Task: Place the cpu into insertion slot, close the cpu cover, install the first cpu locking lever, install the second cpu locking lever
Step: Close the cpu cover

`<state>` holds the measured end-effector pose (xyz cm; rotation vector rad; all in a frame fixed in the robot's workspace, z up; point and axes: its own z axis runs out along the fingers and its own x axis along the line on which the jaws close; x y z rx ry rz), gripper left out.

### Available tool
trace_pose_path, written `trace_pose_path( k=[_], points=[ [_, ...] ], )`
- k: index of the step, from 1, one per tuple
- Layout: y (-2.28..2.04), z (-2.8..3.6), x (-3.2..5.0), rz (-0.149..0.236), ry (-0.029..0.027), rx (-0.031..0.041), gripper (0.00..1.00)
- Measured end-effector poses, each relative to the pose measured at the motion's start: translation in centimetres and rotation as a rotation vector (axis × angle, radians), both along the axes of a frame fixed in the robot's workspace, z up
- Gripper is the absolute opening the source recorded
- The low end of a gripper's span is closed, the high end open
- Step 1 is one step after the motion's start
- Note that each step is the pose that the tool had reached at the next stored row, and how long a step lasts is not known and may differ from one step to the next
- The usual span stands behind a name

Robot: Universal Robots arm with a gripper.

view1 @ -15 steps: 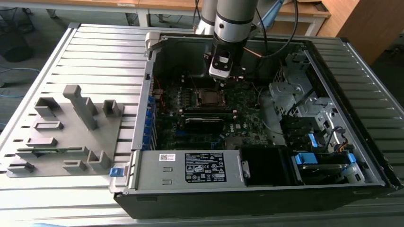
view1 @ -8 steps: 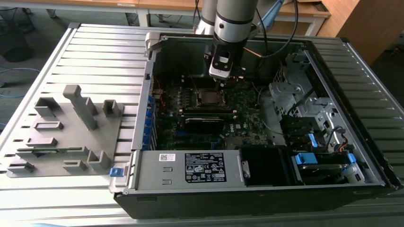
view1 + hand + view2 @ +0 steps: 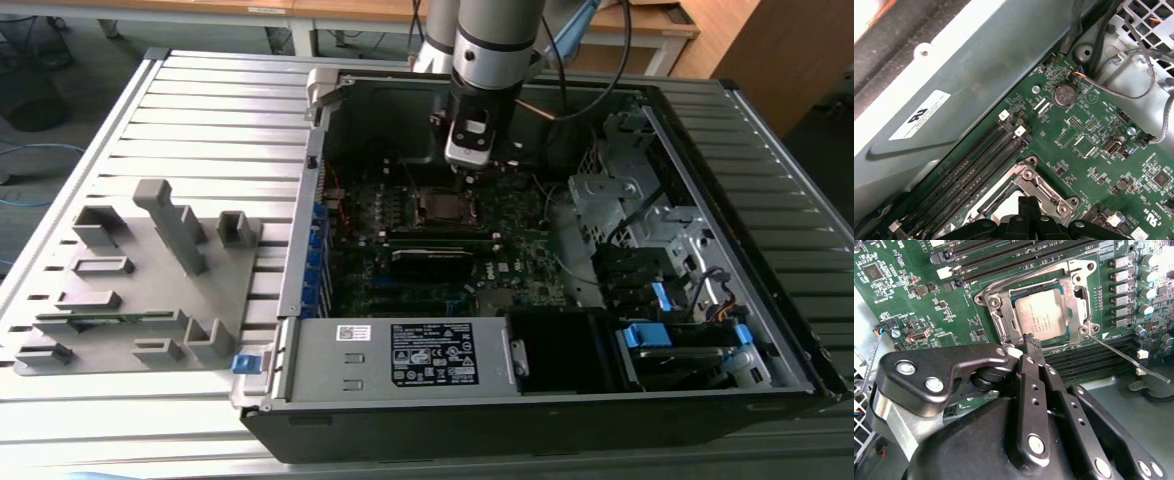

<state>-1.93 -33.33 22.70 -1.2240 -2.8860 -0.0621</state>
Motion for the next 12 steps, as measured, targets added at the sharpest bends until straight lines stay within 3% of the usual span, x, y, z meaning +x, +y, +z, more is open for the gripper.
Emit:
trace_pose_path(
  k=[12],
  points=[
    [0.00, 0.00, 0.00, 0.007, 0.0000, 0.0000, 0.10]
  ],
)
